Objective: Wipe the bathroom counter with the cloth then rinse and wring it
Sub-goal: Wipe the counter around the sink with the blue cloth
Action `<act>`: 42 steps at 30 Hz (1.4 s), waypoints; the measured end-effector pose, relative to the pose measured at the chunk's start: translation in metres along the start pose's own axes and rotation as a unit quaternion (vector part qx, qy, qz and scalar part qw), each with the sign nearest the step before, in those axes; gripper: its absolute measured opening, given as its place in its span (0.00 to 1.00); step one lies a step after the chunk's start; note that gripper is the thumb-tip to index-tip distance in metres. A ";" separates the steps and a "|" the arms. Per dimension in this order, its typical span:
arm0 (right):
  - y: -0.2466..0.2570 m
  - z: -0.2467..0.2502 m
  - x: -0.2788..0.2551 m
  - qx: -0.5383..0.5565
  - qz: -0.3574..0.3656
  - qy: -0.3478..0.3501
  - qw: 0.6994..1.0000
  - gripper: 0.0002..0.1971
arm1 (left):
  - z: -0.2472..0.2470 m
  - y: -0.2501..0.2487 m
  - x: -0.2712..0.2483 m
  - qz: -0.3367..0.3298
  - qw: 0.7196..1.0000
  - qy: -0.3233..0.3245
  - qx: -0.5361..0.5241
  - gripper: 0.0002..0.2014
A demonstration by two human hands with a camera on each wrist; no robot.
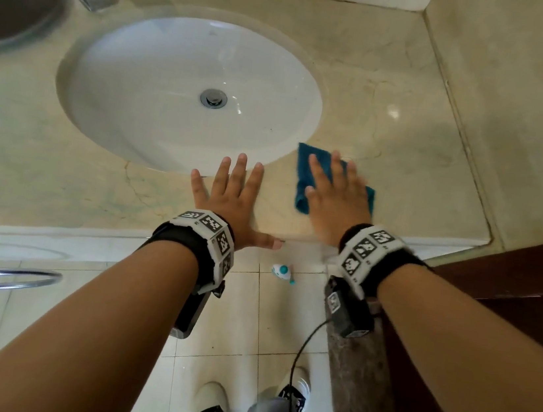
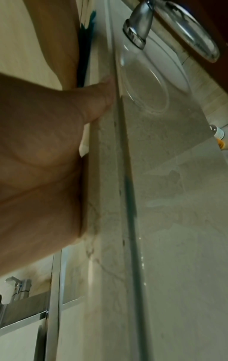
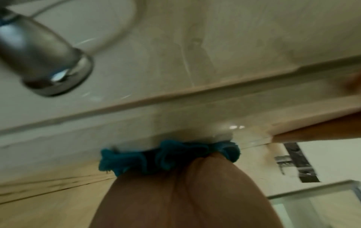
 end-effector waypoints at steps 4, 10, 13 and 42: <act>-0.041 0.001 -0.002 0.033 -0.082 0.021 0.996 0.28 | 0.001 -0.001 0.000 -0.004 1.000 -0.003 -0.001 0.64; -0.018 0.004 -0.014 0.046 -0.101 0.023 0.994 0.29 | 0.000 -0.002 0.000 -0.006 1.000 -0.004 0.001 0.64; 0.019 0.004 -0.031 0.021 -0.027 0.015 0.999 0.31 | 0.000 -0.002 0.001 -0.003 1.000 -0.007 -0.001 0.64; 0.023 0.009 0.002 0.001 0.014 0.017 1.000 0.29 | 0.000 -0.001 0.001 -0.009 1.000 -0.024 0.004 0.64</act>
Point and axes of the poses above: each hand's wrist, its own x-axis towards the middle knuckle, its own z-axis out of the back of the hand, y = z × x, the point moved 6 cm from there along x, towards the middle knuckle, and after that the axes turned 10 degrees about -x, right-handed, at the moved point
